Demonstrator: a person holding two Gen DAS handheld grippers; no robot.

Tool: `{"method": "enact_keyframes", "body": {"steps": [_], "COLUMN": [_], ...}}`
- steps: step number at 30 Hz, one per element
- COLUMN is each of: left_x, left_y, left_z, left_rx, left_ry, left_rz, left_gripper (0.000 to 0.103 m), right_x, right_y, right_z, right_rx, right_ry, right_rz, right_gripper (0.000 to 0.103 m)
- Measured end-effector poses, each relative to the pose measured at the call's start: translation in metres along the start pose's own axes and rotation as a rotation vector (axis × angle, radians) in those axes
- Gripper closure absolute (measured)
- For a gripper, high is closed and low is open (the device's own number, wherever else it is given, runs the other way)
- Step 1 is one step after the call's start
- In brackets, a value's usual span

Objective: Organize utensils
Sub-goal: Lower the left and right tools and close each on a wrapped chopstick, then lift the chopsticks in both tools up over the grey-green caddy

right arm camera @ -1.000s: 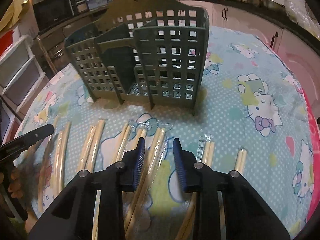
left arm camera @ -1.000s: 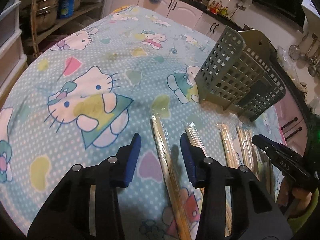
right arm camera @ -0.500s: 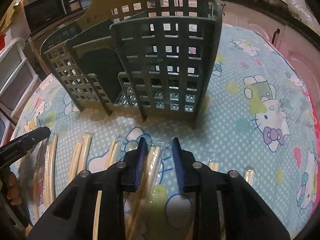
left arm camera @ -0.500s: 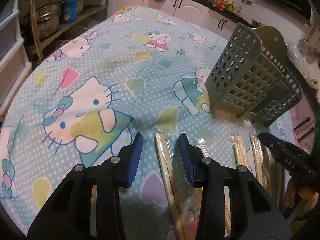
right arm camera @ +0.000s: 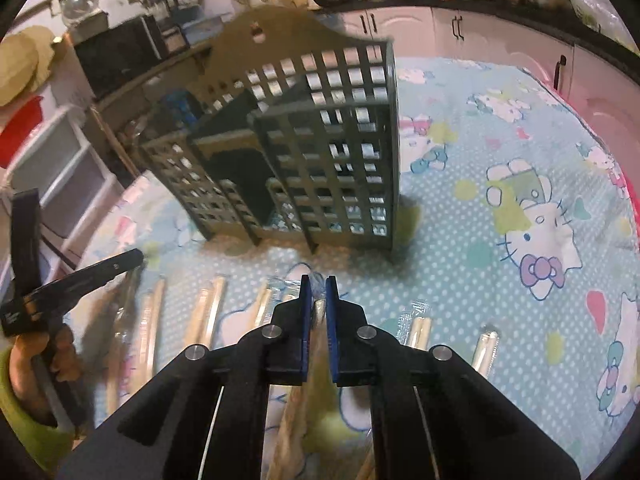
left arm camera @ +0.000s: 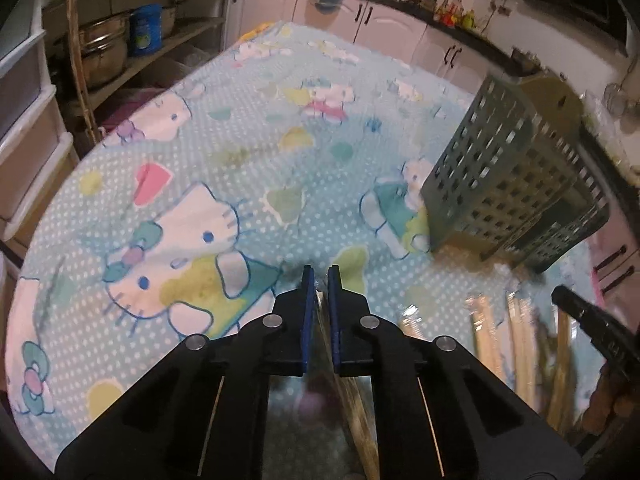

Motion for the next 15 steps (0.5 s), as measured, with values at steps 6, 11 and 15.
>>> {"method": "enact_keyframes", "body": {"steps": [6, 11, 15], "left_x": [0.016, 0.029, 0.038], "left_y": [-0.014, -0.029, -0.047], "left_z": [0.042, 0.079, 0.106], "left_rx": [-0.063, -0.111, -0.155], "left_ry": [-0.083, -0.161, -0.217], "left_rz": [-0.007, -0.013, -0.028], "left_gripper": [0.101, 0.101, 0.101], "right_x": [0.016, 0.036, 0.055], "right_y": [0.008, 0.019, 0.021], "right_z": [0.037, 0.076, 0.107], "right_rx": [0.036, 0.041, 0.027], "right_ry": [-0.091, -0.196, -0.294], "right_rz": [0.018, 0.053, 0.084], "right_gripper": [0.097, 0.097, 0.097]}}
Point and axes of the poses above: each gripper's, at about its wrist camera, not at the fingertips, and z roughly against the way its jaws point, y to its left, x to its top, the point moved 4 cm from there along -z, roughly the way its jaws point, and after that the axes turned 14 degrees about z, right-handed, at the moved point
